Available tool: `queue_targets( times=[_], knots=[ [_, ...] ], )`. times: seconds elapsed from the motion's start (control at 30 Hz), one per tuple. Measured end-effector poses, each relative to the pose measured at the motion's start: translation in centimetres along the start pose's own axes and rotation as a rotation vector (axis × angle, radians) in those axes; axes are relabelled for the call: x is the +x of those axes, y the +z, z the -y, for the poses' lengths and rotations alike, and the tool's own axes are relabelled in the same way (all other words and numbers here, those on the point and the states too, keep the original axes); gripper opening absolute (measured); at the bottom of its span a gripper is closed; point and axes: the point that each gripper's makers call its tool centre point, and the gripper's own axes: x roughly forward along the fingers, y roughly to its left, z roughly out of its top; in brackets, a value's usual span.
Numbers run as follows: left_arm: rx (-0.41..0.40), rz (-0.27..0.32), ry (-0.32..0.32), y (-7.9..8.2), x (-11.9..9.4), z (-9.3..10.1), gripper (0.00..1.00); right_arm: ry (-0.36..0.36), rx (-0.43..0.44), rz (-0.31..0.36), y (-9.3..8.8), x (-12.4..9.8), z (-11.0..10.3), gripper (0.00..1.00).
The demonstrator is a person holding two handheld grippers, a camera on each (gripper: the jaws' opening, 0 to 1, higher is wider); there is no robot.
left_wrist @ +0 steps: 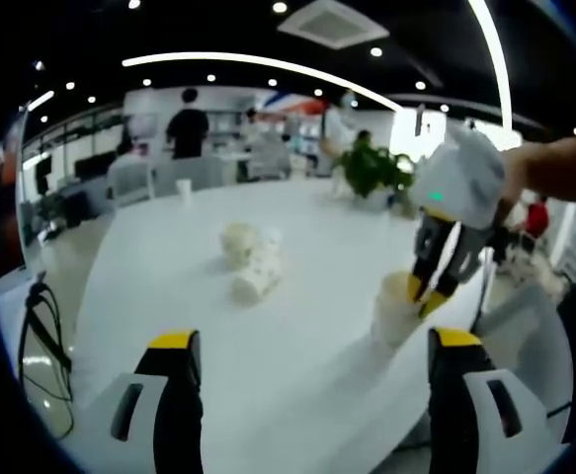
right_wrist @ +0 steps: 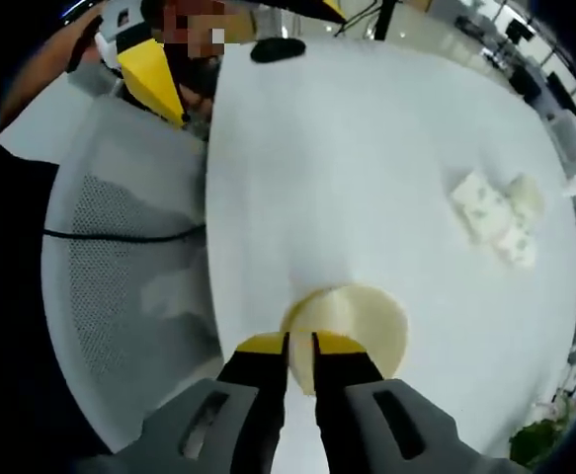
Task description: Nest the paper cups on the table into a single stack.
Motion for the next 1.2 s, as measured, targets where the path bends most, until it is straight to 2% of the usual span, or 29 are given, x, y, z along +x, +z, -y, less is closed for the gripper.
queue_targets(
  times=[0.07, 0.1, 0.2, 0.27, 0.33, 0.43, 0.47, 0.53, 0.7, 0.77, 0.9, 1.0, 1.07, 1.13, 1.2],
  knots=[
    [0.001, 0.0, 0.0, 0.1, 0.1, -0.1, 0.93, 0.004, 0.006, 0.027, 0.2, -0.4, 0.0, 0.16],
    [0.0, 0.002, 0.0, 0.1, 0.1, -0.1, 0.93, -0.011, 0.029, 0.066, 0.7, -0.7, 0.3, 0.19],
    [0.005, 0.004, -0.003, 0.4, 0.3, 0.0, 0.93, 0.021, 0.059, 0.138, 1.0, -2.0, 0.0, 0.24],
    [0.01, 0.002, -0.006, 0.5, 0.4, 0.1, 0.93, 0.01, 0.074, 0.185, 1.2, -2.9, 0.4, 0.31],
    [0.009, 0.002, -0.008, 0.7, 0.4, 0.2, 0.94, -0.02, 0.089, 0.266, 1.7, -4.1, 1.1, 0.39],
    [0.012, 0.014, -0.013, 1.0, 0.6, 0.3, 0.94, -0.052, 0.068, 0.387, 2.6, -5.9, 2.1, 0.4],
    [0.015, 0.014, -0.013, 1.1, 0.6, 0.4, 0.94, -0.063, 0.101, 0.421, 2.5, -6.7, 2.5, 0.42],
    [0.012, 0.018, -0.017, 1.4, 0.8, 0.4, 0.95, -0.089, 0.144, 0.451, 2.1, -7.6, 3.3, 0.47],
    [0.023, 0.018, -0.01, 1.8, 1.0, 0.2, 0.98, -0.187, 0.186, 0.553, 0.3, -9.8, 5.6, 0.51],
    [0.024, 0.021, -0.008, 1.9, 1.1, 0.1, 0.98, -0.2, 0.234, 0.596, -0.6, -10.4, 6.1, 0.56],
    [0.022, 0.022, -0.008, 2.1, 1.5, -0.1, 0.98, -0.272, 0.285, 0.67, -2.8, -11.2, 7.5, 0.63],
    [0.027, 0.018, -0.014, 2.3, 1.7, 0.1, 0.98, -0.316, 0.328, 0.722, -4.3, -11.8, 8.3, 0.7],
    [0.027, 0.019, -0.01, 2.4, 1.7, 0.1, 0.98, -0.358, 0.34, 0.782, -4.9, -12.5, 8.9, 0.79],
    [0.025, 0.028, 0.002, 2.6, 1.6, 0.0, 0.98, -0.376, 0.354, 0.813, -5.9, -13.0, 9.1, 0.88],
    [0.016, 0.036, 0.005, 2.7, 1.5, 0.0, 0.98, -0.399, 0.367, 0.836, -6.9, -13.3, 9.4, 0.89]
  ],
)
